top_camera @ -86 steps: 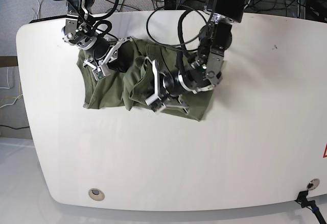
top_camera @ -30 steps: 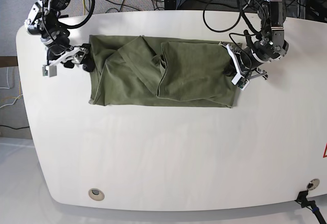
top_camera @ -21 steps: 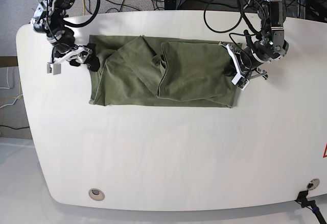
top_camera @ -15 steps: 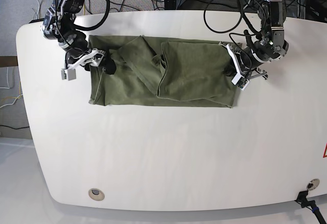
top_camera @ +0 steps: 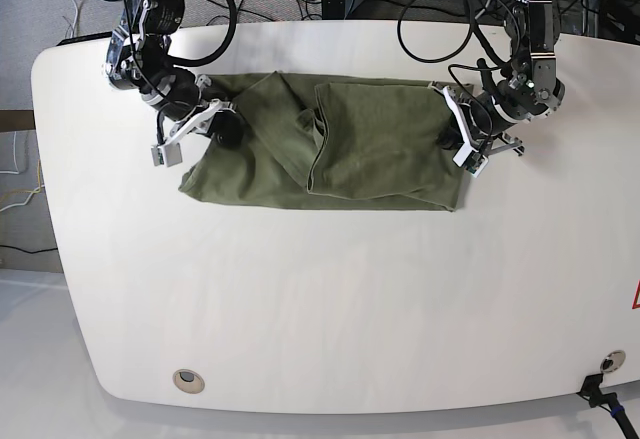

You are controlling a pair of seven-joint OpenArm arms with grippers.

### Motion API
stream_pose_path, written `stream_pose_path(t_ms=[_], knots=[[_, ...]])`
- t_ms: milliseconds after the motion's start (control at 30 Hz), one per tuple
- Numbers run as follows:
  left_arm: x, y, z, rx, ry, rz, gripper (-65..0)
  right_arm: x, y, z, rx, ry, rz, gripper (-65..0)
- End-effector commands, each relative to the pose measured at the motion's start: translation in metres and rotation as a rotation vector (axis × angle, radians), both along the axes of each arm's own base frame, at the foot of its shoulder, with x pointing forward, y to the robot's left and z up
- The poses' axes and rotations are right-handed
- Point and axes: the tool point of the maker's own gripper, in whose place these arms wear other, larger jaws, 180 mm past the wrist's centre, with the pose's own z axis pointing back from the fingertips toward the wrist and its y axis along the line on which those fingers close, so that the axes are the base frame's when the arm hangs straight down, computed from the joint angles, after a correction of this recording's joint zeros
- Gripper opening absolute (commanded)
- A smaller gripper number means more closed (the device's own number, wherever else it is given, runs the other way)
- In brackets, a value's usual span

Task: Fold the T-shirt properly
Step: 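Lift the bundle's end with the right gripper and fold it toward the left gripper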

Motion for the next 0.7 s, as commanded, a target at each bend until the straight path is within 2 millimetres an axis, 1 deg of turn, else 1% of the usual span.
stream_pose_path(t_ms=[0,100,133,167,267,367,500,600,667], knots=[[-0.012,0.016,-0.014,0.101,0.074,-0.004,-65.0,0.014,0.001,0.029,-0.018,-0.102,0.023,-65.0],[-0.011,0.015,-0.014,0.102,0.073,-0.005,-65.0,0.014,0.013,0.053,-0.046,-0.152,0.045,-65.0],[-0.011,0.015,-0.014,0.102,0.073,-0.005,-65.0,0.013,0.019,0.062,-0.051,-0.173,0.06,-65.0],[-0.01,0.016,-0.013,0.103,0.071,-0.003,-65.0,0.014,0.029,0.073,-0.051,-0.2,0.084,-65.0],[-0.011,0.015,-0.014,0.101,0.072,-0.001,-65.0,0.01,0.06,0.09,-0.031,-0.238,0.155,-65.0],[-0.011,0.015,-0.014,0.101,0.072,-0.001,-65.0,0.005,0.095,0.097,0.009,-0.249,0.237,-65.0],[-0.011,0.014,-0.014,0.1,0.072,-0.001,-65.0,0.008,0.141,0.112,0.076,-0.282,0.316,-65.0],[-0.011,0.014,-0.014,0.1,0.072,-0.001,-65.0,0.011,0.167,0.126,0.119,-0.315,0.36,-65.0],[-0.011,0.014,-0.014,0.1,0.072,-0.001,-65.0,0.012,0.182,0.128,0.146,-0.315,0.386,-65.0]])
